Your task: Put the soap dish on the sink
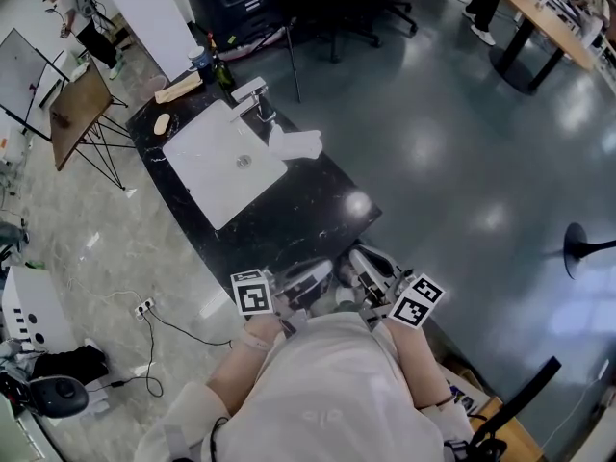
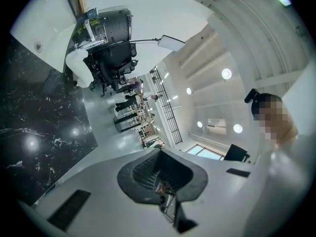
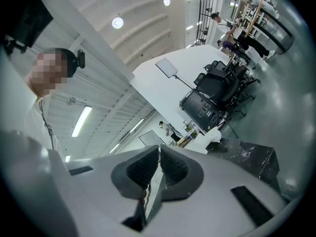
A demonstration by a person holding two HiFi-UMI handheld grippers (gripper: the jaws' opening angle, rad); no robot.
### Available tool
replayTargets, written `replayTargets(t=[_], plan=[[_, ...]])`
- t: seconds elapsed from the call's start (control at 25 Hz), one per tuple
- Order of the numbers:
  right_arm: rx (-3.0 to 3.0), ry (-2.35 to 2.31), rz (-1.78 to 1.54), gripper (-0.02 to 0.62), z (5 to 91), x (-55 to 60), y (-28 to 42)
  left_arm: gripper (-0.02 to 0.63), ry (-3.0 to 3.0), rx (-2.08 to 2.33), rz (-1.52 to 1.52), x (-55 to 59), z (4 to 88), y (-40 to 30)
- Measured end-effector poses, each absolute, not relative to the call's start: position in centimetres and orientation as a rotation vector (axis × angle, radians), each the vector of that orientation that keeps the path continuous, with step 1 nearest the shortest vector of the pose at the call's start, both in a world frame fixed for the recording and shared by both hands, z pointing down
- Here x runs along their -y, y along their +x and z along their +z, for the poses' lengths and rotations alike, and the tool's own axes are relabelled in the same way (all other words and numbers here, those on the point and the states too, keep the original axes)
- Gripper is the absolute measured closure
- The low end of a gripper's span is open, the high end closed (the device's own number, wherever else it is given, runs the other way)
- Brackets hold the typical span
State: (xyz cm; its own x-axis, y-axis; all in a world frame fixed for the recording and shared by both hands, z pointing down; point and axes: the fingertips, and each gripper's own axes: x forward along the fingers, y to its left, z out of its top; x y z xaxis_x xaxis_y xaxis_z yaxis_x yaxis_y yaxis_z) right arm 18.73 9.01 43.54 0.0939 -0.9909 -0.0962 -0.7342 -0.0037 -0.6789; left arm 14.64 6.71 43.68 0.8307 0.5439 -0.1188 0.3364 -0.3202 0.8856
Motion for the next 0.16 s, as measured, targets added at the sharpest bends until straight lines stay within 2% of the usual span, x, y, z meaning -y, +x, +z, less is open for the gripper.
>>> replayTargets(t=[0.16], plan=[[-1.691,-1.798,-0.57,0.562,43.46,-9.08,19.23,0.598,1.952,-0.625,0.244,-6.06,43.7,14.98]])
